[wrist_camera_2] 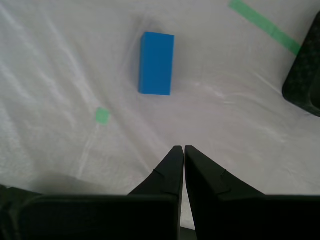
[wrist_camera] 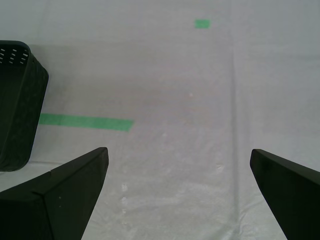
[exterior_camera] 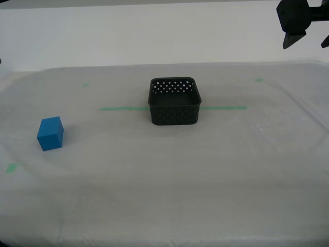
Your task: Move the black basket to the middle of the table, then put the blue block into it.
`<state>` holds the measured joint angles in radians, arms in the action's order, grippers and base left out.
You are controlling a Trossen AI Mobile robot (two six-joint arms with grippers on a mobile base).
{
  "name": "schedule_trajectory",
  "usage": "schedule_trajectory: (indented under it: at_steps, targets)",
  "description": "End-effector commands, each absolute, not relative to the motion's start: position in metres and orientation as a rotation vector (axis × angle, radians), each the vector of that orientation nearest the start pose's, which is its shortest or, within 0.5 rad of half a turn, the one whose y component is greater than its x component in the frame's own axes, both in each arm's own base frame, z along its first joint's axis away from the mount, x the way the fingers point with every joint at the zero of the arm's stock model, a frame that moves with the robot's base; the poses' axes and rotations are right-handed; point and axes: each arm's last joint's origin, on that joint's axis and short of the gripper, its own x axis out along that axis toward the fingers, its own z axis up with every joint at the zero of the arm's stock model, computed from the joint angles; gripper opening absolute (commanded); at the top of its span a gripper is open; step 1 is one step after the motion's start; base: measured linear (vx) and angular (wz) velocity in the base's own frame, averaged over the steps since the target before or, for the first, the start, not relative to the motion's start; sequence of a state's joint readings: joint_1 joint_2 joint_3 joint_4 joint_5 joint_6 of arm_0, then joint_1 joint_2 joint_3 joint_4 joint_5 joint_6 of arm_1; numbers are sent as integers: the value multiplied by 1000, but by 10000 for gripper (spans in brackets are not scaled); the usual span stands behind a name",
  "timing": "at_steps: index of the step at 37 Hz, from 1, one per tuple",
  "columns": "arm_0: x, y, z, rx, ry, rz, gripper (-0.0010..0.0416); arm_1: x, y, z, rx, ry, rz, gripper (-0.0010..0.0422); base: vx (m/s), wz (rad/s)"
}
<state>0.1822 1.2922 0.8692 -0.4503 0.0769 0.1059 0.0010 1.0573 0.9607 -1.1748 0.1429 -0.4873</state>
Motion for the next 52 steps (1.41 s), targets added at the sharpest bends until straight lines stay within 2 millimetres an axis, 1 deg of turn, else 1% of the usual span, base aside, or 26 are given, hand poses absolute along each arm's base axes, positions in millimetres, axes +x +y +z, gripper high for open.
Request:
schedule_trajectory:
  at_steps: [1,6,19,27,28,32,36,39,42,44,52]
  targets:
    - [254,44,238,-16,867,51,398,169,-3,282,-484,1302,222,23,0,0]
    - [254,44,238,-16,867,51,399,171,-3,287,-457,1320,217,90,0,0]
    - [254,45,238,-16,866,51,399,172,-1,287,-421,1306,256,304,0,0]
    - [254,44,238,-16,867,51,398,172,-1,287,-409,1307,264,401,0,0]
    - [254,44,238,-16,867,51,399,172,-1,287,-408,1308,263,408,0,0]
    - [254,45,238,-16,866,51,398,172,-1,287,-408,1308,263,389,0,0]
    - [254,44,238,-16,867,51,398,172,-1,287,-405,1307,263,406,0,0]
    - [254,44,238,-16,867,51,399,172,-1,287,-405,1304,263,396,0,0]
    - [254,45,238,-16,867,51,399,173,-1,287,-404,1289,261,404,0,0]
    - [254,44,238,-16,867,51,398,174,-1,288,-405,1281,258,399,0,0]
    - [254,45,238,-16,867,51,398,179,-1,285,-405,1277,257,401,0,0]
